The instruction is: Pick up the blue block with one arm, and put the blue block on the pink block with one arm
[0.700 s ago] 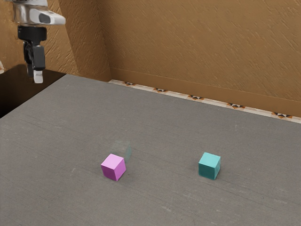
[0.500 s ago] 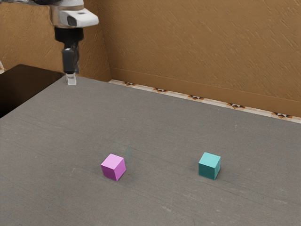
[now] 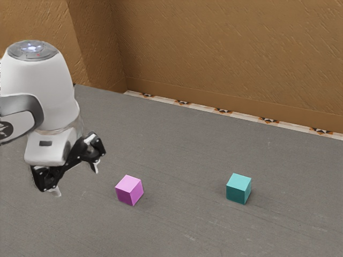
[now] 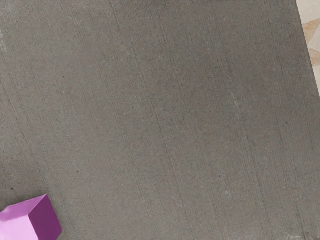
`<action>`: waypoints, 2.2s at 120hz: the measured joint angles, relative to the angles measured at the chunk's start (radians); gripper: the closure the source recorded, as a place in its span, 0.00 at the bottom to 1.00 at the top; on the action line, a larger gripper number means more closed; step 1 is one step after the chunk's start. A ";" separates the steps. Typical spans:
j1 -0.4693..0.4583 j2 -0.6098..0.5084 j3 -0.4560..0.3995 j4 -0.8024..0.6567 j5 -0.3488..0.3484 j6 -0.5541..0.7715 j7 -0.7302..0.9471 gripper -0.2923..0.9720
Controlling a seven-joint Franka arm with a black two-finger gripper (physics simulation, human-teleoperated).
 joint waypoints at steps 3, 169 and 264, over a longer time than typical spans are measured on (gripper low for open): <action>0.000 0.031 -0.010 0.005 -0.014 0.015 0.060 0.23; -0.017 1.214 -0.034 0.830 -0.018 0.265 1.312 0.23; -0.063 1.459 0.030 1.100 0.026 0.367 1.233 0.23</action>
